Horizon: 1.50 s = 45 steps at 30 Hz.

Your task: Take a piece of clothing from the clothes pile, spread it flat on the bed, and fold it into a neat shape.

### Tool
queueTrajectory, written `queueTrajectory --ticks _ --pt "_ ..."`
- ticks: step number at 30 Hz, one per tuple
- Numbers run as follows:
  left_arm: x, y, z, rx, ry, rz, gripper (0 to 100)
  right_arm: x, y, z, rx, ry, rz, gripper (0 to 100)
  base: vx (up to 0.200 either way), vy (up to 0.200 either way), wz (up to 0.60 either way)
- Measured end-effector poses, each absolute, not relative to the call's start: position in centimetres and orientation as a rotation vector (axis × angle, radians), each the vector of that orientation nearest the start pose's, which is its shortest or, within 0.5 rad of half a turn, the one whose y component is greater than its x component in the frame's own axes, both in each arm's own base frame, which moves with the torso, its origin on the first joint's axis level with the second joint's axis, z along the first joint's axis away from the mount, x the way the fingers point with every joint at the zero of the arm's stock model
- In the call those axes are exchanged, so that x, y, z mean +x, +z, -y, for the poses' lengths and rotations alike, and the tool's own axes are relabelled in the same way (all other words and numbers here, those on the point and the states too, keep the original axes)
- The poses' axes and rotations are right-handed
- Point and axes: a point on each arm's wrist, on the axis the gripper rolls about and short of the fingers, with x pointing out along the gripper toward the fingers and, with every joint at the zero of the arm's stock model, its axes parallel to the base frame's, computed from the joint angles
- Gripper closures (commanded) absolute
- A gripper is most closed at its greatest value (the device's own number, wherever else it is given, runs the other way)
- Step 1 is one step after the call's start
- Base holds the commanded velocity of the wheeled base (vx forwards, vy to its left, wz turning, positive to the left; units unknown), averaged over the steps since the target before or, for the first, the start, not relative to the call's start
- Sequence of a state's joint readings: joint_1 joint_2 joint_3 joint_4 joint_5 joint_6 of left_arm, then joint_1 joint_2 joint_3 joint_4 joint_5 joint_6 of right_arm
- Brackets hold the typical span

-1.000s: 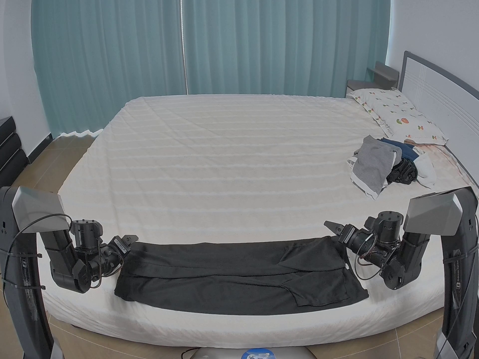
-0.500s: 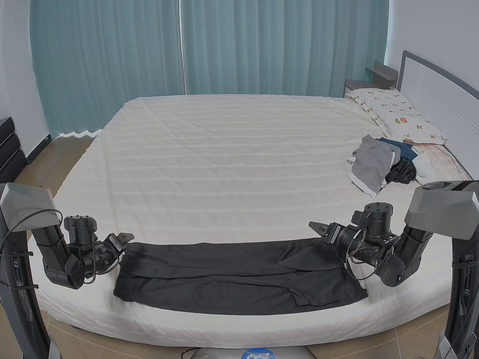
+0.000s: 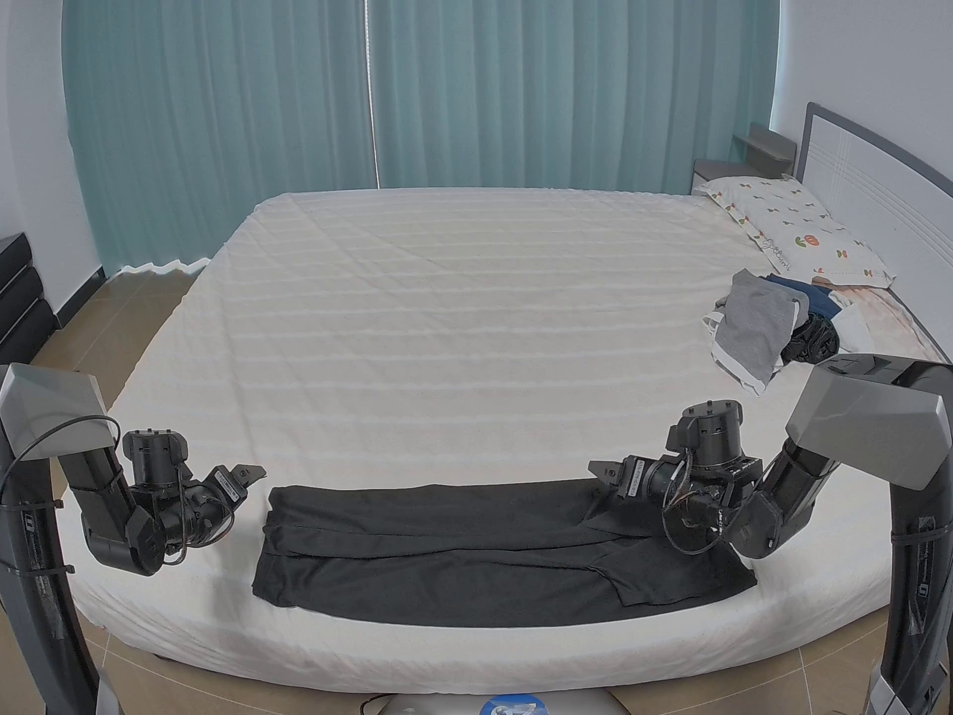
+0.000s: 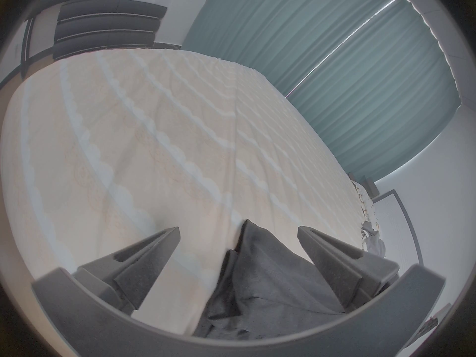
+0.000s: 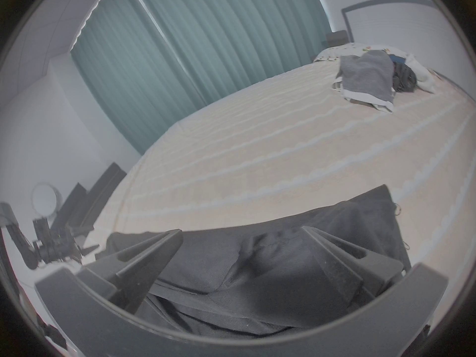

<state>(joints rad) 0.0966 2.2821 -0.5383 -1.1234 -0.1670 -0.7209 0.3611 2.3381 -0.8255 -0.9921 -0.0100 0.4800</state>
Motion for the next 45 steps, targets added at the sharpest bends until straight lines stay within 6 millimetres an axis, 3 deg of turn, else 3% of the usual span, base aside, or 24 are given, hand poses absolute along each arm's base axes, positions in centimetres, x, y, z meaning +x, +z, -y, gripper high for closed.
queueTrajectory --ticks 18,19,32,45 --pt "32.2 -2.3 -2.7 -0.762 0.156 -0.629 0 37.9 -2.4 -14.7 0.215 0.215 -0.716 0 0.000 0.000 0.00" --pt "32.2 -2.3 -2.7 -0.761 0.156 -0.630 0 37.9 -2.5 -14.9 0.214 0.217 -0.720 100 0.000 0.000 0.00" --pt "32.2 -2.4 -2.7 -0.762 0.158 -0.631 0 37.8 -2.9 -15.0 0.179 0.216 -0.724 100 0.000 0.000 0.00" --pt "32.3 -2.4 -2.7 -0.761 0.156 -0.627 0 38.1 -2.1 -15.9 0.188 0.239 -0.684 100 0.000 0.000 0.00"
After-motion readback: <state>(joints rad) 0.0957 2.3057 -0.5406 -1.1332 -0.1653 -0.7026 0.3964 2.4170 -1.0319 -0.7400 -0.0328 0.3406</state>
